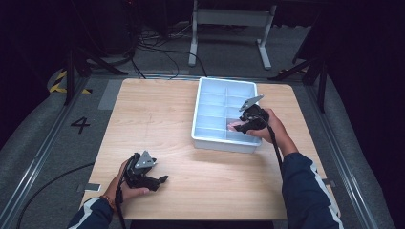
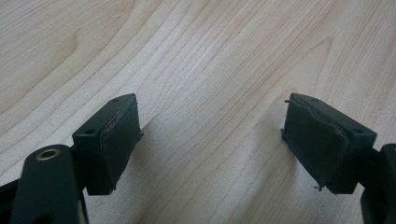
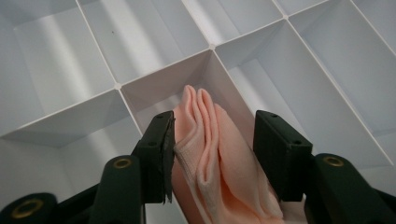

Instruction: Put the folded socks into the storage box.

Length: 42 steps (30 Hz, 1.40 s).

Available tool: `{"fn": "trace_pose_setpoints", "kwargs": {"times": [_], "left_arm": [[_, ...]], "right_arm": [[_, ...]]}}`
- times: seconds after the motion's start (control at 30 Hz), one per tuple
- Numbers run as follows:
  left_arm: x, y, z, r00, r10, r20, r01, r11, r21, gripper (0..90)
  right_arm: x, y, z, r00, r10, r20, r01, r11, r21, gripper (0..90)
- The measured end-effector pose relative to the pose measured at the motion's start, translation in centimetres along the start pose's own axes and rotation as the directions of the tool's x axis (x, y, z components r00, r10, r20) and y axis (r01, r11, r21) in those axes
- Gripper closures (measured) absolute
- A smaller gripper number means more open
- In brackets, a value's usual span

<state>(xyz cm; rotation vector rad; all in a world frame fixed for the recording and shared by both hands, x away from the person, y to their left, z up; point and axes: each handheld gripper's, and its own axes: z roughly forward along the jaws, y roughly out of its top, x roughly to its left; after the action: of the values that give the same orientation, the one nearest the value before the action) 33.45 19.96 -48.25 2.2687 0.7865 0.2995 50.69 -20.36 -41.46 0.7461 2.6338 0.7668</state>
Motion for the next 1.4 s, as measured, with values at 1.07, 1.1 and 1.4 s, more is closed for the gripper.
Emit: {"fn": "trace_pose_setpoints", "kwargs": {"times": [1.07, 1.1, 1.4], "left_arm": [[0.0, 0.0, 0.0, 1.0000, -0.001, -0.001, 0.001, 1.0000, 0.000, 19.2], [0.0, 0.0, 0.0, 1.0000, -0.001, 0.000, 0.001, 1.0000, 0.000, 19.2], [0.0, 0.0, 0.0, 1.0000, -0.001, -0.002, 0.001, 1.0000, 0.000, 19.3]], "right_arm": [[0.1, -0.4, -2.2, 0.9993, 0.033, 0.017, -0.032, 0.9974, -0.065, 50.7], [0.2, -0.3, -2.4, 0.9992, 0.032, 0.022, -0.031, 0.9973, -0.067, 50.3], [0.9, -0.1, -3.1, 0.9994, 0.014, 0.031, -0.012, 0.9978, -0.066, 48.1]]}}
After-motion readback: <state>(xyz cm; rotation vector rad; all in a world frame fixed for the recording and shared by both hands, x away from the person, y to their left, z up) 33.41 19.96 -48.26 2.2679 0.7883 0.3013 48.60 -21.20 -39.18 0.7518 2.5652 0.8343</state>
